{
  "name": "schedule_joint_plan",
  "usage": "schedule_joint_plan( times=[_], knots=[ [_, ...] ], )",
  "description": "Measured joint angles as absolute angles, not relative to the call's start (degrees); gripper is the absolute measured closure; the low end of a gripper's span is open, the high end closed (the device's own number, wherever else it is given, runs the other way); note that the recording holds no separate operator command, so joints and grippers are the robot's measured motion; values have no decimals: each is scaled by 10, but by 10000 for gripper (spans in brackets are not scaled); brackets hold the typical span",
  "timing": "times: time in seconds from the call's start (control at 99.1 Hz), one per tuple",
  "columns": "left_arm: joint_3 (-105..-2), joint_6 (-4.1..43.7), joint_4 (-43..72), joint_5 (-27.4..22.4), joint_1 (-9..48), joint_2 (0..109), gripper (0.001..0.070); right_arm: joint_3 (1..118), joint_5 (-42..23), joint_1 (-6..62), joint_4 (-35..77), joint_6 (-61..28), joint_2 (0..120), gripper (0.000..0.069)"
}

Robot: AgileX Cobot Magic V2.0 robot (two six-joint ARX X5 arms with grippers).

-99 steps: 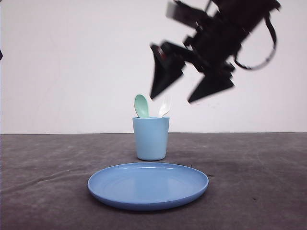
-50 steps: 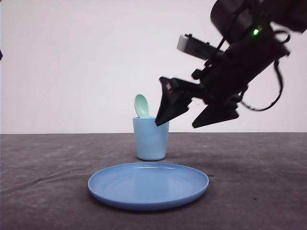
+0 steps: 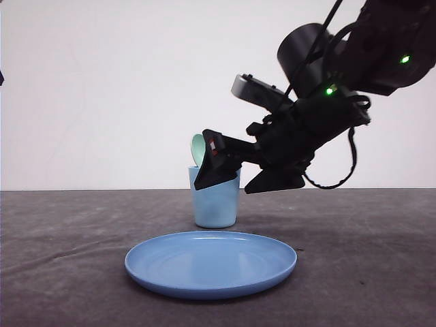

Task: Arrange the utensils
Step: 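Move the right gripper down and grasp the blue cup's rim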

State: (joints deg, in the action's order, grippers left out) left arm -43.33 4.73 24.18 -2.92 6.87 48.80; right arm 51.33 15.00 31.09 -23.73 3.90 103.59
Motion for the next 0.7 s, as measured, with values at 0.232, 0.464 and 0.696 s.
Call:
schedule_joint_plan(
  times=[0.232, 0.464, 0.696],
  knots=[
    [-433, 47, 242, -29, 69, 488, 517, 569, 164, 311, -229, 39, 1082, 10],
    [-433, 47, 242, -29, 69, 488, 517, 619, 165, 317, -203, 39, 1103, 10],
    [-433, 47, 242, -29, 69, 488, 517, 622, 164, 318, -190, 38, 1104, 11]
  ],
)
